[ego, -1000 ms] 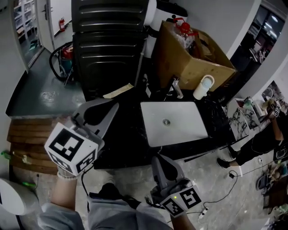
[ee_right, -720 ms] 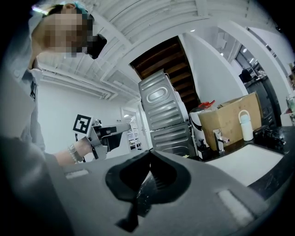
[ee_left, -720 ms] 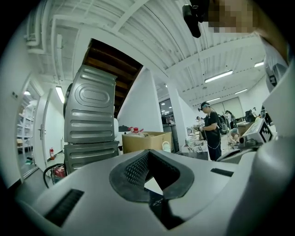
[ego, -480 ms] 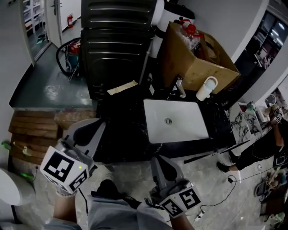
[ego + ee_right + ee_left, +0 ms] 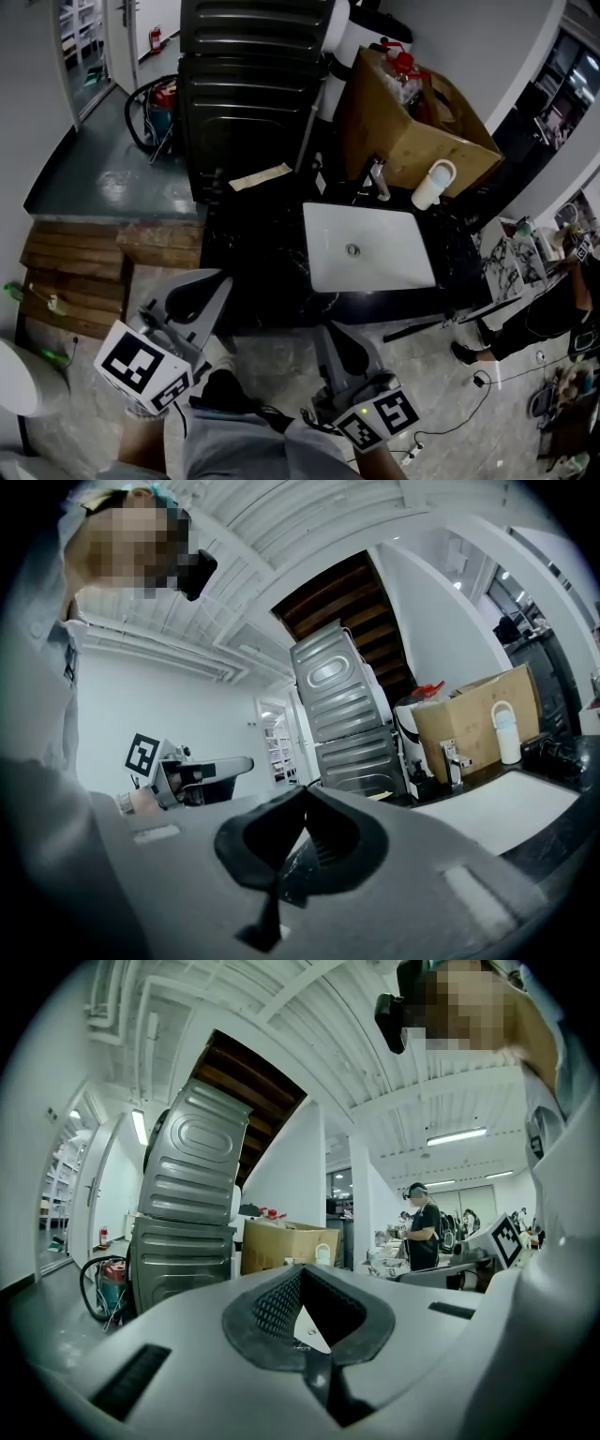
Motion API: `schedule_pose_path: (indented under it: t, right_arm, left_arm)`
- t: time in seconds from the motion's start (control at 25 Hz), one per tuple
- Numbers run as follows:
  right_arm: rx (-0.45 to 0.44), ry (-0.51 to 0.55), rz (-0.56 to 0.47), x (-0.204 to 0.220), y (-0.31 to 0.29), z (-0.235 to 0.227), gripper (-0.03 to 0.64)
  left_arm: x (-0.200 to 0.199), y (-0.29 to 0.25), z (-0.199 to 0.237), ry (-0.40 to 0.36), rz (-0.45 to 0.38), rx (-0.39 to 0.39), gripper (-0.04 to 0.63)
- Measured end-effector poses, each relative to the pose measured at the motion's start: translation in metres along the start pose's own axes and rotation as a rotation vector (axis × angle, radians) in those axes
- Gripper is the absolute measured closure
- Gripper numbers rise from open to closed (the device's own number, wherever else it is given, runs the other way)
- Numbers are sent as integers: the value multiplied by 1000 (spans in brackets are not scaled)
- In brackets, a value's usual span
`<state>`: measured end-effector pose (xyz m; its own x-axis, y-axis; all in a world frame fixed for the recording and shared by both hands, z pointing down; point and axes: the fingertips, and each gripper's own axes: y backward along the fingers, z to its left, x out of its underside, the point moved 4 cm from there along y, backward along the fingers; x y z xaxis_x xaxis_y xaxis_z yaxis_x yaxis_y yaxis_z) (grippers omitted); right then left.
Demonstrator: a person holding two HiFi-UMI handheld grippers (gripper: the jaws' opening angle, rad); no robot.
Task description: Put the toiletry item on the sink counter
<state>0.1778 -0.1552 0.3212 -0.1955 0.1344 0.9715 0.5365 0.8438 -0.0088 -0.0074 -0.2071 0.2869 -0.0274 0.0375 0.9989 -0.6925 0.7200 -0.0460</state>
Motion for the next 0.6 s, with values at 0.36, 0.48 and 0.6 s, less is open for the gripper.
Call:
schedule_pose_path:
  t: [0.36, 0.48, 0.6]
  right_arm:
    - [10, -11, -3, 7, 10, 7, 618]
    - [15, -10, -1, 7, 16, 7, 618]
    - [15, -4, -4, 7, 19, 8, 618]
  left_arm:
    - [-3, 14, -23, 7, -34, 24, 591]
    - [-8, 16, -31, -9, -50, 38, 591]
    - [-11, 17, -38, -14, -62, 52, 591]
